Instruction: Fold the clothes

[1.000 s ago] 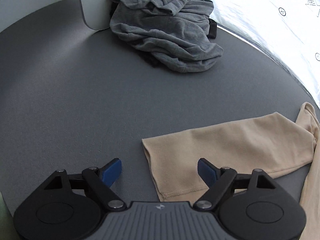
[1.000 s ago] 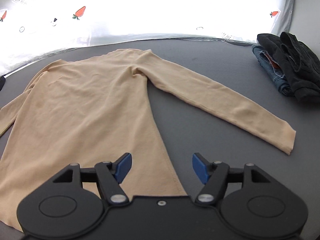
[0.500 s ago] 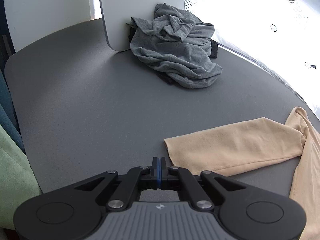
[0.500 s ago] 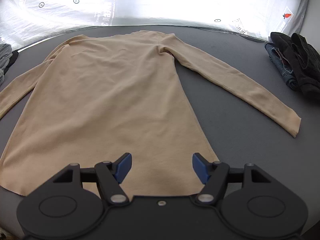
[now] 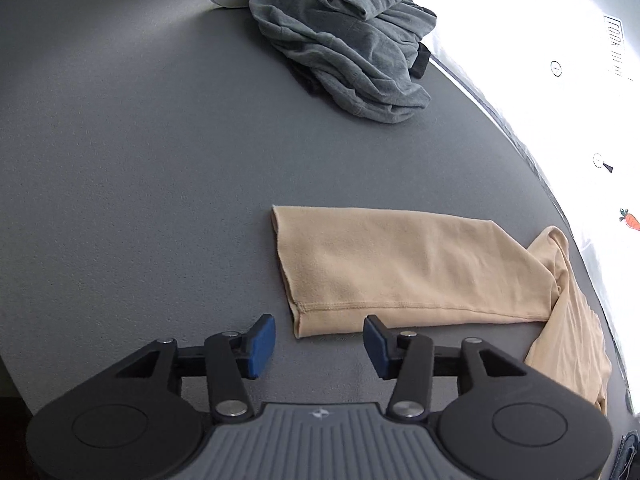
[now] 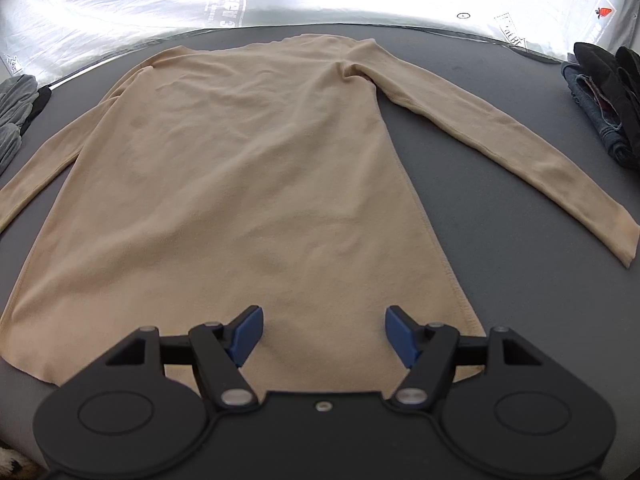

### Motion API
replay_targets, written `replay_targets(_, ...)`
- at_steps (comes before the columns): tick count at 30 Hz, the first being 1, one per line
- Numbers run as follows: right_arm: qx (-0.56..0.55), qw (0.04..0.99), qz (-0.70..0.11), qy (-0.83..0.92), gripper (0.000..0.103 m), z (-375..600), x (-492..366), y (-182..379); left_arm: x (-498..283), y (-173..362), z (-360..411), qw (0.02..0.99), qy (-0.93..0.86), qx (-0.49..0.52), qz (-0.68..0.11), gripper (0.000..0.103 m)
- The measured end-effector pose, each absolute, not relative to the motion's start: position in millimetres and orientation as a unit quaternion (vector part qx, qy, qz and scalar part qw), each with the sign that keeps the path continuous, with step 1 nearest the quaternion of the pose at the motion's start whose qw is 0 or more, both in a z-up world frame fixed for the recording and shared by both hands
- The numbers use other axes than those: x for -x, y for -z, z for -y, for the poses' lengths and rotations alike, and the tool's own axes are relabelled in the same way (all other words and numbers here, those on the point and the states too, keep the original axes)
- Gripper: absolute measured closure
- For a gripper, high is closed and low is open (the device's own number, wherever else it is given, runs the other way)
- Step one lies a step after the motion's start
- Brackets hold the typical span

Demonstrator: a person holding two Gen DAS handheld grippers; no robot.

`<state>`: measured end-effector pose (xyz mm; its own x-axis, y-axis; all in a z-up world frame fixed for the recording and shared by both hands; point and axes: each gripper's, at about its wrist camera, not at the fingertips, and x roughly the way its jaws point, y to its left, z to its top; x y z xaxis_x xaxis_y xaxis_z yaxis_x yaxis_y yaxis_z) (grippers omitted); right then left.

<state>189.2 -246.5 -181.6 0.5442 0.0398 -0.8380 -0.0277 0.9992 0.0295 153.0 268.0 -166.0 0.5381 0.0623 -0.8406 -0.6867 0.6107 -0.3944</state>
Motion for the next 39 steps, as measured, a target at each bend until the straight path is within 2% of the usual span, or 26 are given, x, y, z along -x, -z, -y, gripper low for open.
replay_targets(2, -0.004, 0.878, -0.479, -0.02, 0.034, 246, -187, 183, -159, 167, -268, 0.794, -0.238, 0.382, -0.409, 0.036)
replay_targets(6, 0.003, 0.875, -0.483, -0.022, 0.032, 242, -177, 188, -177, 168, -261, 0.804, -0.247, 0.345, -0.417, 0.038)
replay_targets(7, 0.008, 0.876, -0.482, -0.024, 0.031, 239, -174, 188, -182, 168, -257, 0.808, -0.253, 0.322, -0.423, 0.045)
replay_targets(8, 0.015, 0.876, -0.481, -0.026, 0.031, 237, -173, 189, -188, 168, -251, 0.811, -0.27, 0.287, -0.433, 0.063)
replay_targets(9, 0.021, 0.877, -0.479, -0.028, 0.031, 235, -171, 189, -191, 167, -245, 0.815, -0.282, 0.255, -0.436, 0.101)
replay_targets(13, 0.025, 0.878, -0.477, -0.03, 0.03, 235, -169, 188, -185, 160, -238, 0.815, -0.284, 0.262, -0.432, 0.099)
replay_targets(20, 0.014, 0.877, -0.478, -0.039, 0.029, 240, -170, 191, -115, 121, -213, 0.814, -0.277, 0.29, -0.421, 0.099)
replay_targets(25, 0.006, 0.877, -0.478, -0.043, 0.023, 243, -174, 193, -112, 137, -207, 0.81, -0.28, 0.267, -0.441, 0.097)
replay_targets(29, 0.01, 0.877, -0.478, -0.045, 0.019, 240, -176, 194, -119, 145, -204, 0.803, -0.272, 0.231, -0.477, 0.089)
replay_targets(32, 0.009, 0.877, -0.478, -0.047, 0.019, 241, -175, 194, -114, 141, -209, 0.809, -0.277, 0.223, -0.469, 0.079)
replay_targets(37, 0.009, 0.877, -0.479, -0.045, 0.017, 240, -177, 195, -121, 129, -220, 0.827, -0.276, 0.211, -0.443, 0.073)
replay_targets(39, 0.01, 0.875, -0.482, -0.042, 0.016, 240, -179, 194, -134, 129, -220, 0.835, -0.26, 0.189, -0.447, 0.062)
